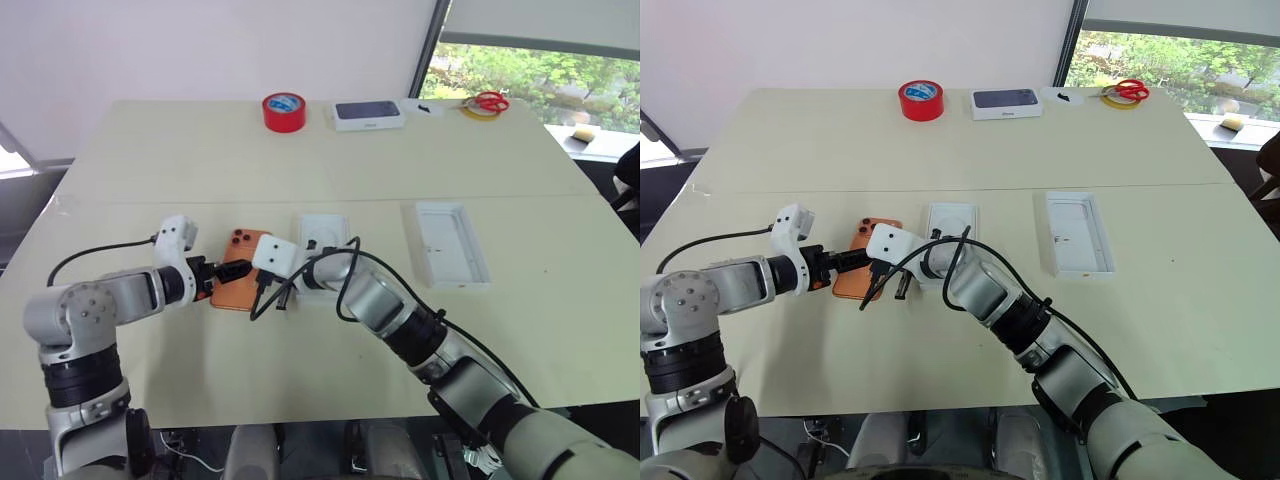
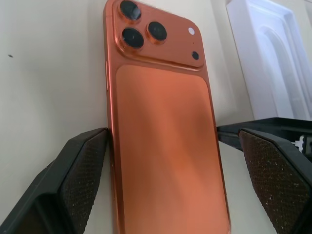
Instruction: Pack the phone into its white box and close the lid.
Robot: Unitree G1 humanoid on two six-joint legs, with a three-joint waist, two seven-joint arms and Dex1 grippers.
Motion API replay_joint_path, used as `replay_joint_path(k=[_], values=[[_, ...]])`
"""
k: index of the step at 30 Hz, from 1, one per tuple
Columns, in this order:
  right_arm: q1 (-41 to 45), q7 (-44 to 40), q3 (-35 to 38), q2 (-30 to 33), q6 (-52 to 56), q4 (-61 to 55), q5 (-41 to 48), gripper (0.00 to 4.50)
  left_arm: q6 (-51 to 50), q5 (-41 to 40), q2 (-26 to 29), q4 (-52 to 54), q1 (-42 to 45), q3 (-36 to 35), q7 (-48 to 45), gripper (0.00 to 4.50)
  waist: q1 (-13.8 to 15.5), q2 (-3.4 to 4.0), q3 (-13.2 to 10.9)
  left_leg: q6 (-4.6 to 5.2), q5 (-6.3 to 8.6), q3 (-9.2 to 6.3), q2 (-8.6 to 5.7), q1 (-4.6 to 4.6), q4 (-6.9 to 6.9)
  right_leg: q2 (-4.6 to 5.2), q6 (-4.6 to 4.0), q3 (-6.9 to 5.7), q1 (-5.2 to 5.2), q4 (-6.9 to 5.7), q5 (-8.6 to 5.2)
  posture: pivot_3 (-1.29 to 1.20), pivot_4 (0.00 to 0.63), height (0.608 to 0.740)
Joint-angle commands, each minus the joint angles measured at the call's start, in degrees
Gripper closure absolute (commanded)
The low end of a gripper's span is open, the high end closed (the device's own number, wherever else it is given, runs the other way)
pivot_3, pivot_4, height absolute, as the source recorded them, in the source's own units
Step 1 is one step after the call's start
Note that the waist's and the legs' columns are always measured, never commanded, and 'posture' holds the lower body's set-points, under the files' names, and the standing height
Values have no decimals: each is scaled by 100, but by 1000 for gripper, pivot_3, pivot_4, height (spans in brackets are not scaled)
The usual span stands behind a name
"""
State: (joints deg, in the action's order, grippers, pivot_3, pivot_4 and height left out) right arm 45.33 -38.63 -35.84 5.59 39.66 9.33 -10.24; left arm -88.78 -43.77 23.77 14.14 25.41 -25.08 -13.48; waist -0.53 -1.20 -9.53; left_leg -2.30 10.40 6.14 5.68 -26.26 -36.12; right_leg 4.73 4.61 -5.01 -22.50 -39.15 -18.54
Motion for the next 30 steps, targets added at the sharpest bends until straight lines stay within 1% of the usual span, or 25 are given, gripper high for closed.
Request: replay_joint_path(k=[1, 6, 15, 23, 25, 27, 29, 30], values=[[-29, -23, -43, -77, -61, -141, -35, 4500, -372, -282, -344, -61, -67, 124, -39, 48, 0, 0, 1, 0, 0, 0, 0, 0, 0, 0, 0, 0, 0, 0, 0, 0, 150, 730], [-88, -12, -32, -63, -69, -158, -71, 4500, -372, -497, -574, -189, 136, -254, 80, 48, -2, -2, 2, 0, 0, -1, 0, 3, -1, 1, 0, -1, 5, 1, 0, 0, 150, 730], [-176, 18, -16, -63, -64, -207, -118, 4500, -372, -223, -137, -496, 323, -347, 78, 48, -35, -2, 2, 0, 0, -2, 1, 4, 2, -2, 0, -1, 2, 0, 0, 0, 150, 730], [-207, 44, -5, -65, -63, -244, -126, 4500, -341, -126, 26, -745, 477, -465, -29, 48, -47, -2, 2, -1, 0, -1, 2, 4, 5, -3, 0, 0, -1, 0, 0, 0, 150, 730], [-225, 51, 1, -54, -63, -260, -125, 4500, -311, -108, 30, -753, 459, -454, -54, 578, -47, -2, 2, -1, 0, -1, 2, 4, 5, -3, 0, 0, -1, 0, 0, 0, 150, 730], [-249, 63, 14, -20, -42, -321, -136, 4500, -321, -85, 20, -738, 451, -464, -78, 1310, -45, -2, 2, -1, 0, 0, 2, 4, 5, -3, 0, 0, -2, 0, 0, 0, 150, 730], [-263, 71, 88, 44, 19, -472, -134, 4500, -359, -63, 33, -701, 442, -464, -90, 2379, -35, -3, 1, -1, 0, 0, 2, 0, 6, -2, 0, 0, -5, 1, 0, 0, 150, 730], [-265, 75, 155, 80, 67, -565, -116, 4500, -368, -69, 49, -691, 419, -460, -103, 2379, -30, -4, 1, -1, 0, 0, 2, -2, 5, -2, 0, 0, -7, 1, 0, 0, 150, 730]])
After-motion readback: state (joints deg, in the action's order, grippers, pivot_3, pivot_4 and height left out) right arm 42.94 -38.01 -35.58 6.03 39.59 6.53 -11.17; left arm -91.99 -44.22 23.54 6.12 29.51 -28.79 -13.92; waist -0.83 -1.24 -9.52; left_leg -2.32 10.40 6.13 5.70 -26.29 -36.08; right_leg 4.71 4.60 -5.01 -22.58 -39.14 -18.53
